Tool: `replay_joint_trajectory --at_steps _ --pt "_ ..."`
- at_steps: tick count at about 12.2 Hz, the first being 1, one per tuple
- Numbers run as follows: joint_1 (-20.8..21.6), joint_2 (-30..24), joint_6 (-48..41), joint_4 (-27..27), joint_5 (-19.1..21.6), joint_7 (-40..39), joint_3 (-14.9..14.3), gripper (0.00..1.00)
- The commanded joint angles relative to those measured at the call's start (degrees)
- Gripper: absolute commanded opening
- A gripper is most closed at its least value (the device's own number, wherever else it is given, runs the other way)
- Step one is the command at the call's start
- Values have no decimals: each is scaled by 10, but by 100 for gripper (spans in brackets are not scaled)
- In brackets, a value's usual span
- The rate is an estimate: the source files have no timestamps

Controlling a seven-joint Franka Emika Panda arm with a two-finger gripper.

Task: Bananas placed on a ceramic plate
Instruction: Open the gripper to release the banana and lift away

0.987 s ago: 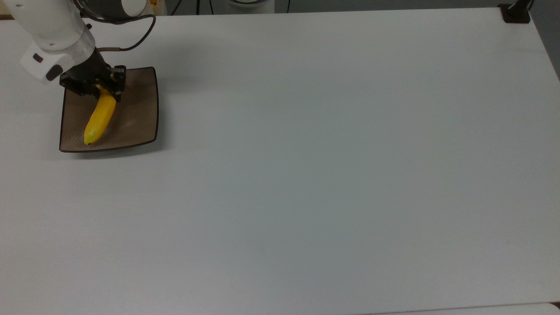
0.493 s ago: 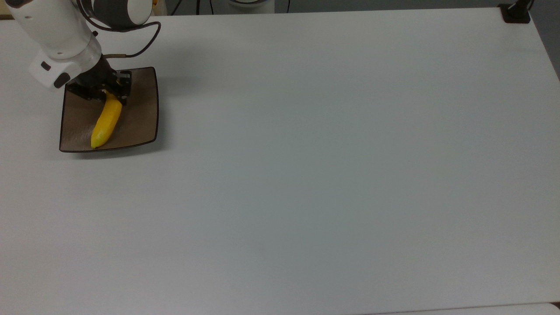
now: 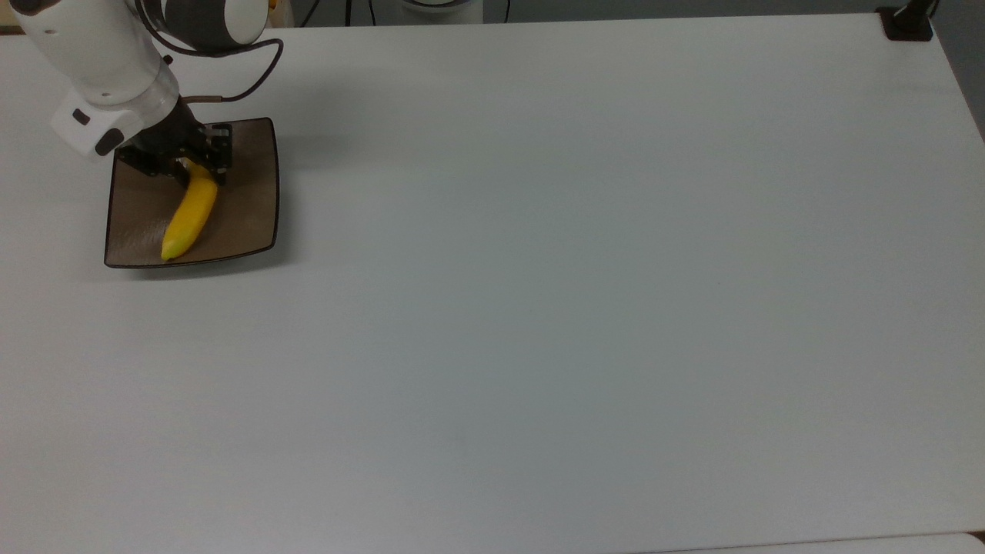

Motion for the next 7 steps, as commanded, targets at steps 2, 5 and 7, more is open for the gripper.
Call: replay_joint_trajectory --at_steps 2,5,7 --pt "7 -5 10 -8 8 9 -4 82" --pt "7 -12 4 -5 8 9 -4 100" --pt "7 -31 0 0 7 10 -5 100"
